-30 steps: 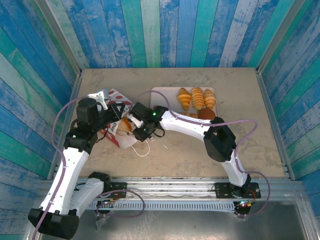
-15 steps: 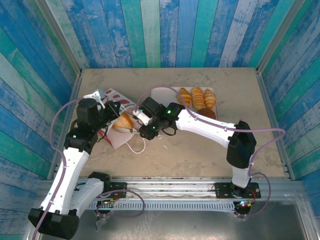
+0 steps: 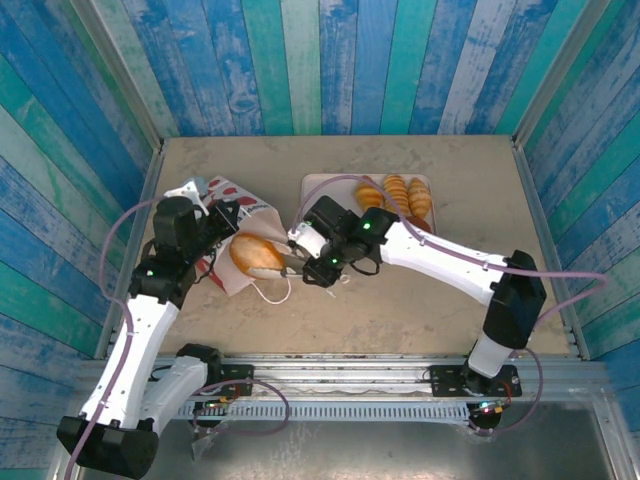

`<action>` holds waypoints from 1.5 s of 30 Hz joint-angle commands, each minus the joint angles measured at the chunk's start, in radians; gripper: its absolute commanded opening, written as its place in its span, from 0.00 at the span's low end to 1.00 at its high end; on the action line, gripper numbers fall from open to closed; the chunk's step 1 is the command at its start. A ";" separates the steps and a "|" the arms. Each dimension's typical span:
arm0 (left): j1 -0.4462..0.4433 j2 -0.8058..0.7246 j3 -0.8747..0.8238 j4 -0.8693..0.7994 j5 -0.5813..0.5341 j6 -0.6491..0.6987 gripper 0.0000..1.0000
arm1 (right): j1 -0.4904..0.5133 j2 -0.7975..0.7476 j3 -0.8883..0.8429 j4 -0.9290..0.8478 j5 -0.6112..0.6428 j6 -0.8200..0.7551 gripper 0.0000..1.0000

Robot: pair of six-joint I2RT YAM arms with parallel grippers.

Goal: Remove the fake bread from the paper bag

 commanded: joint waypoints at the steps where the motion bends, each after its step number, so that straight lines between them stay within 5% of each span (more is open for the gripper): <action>1: -0.002 -0.015 -0.017 0.035 -0.015 -0.010 0.00 | -0.013 -0.085 -0.026 -0.006 -0.040 -0.083 0.49; 10: -0.003 -0.015 -0.025 0.065 -0.009 -0.028 0.00 | -0.041 -0.179 -0.067 -0.053 -0.030 -0.138 0.48; 34: -0.002 -0.012 -0.032 0.111 -0.055 -0.087 0.00 | -0.103 -0.425 -0.122 -0.098 0.254 -0.160 0.45; 45: -0.002 -0.037 -0.050 0.129 -0.040 -0.083 0.00 | -0.328 -0.397 -0.083 -0.095 0.158 -0.046 0.45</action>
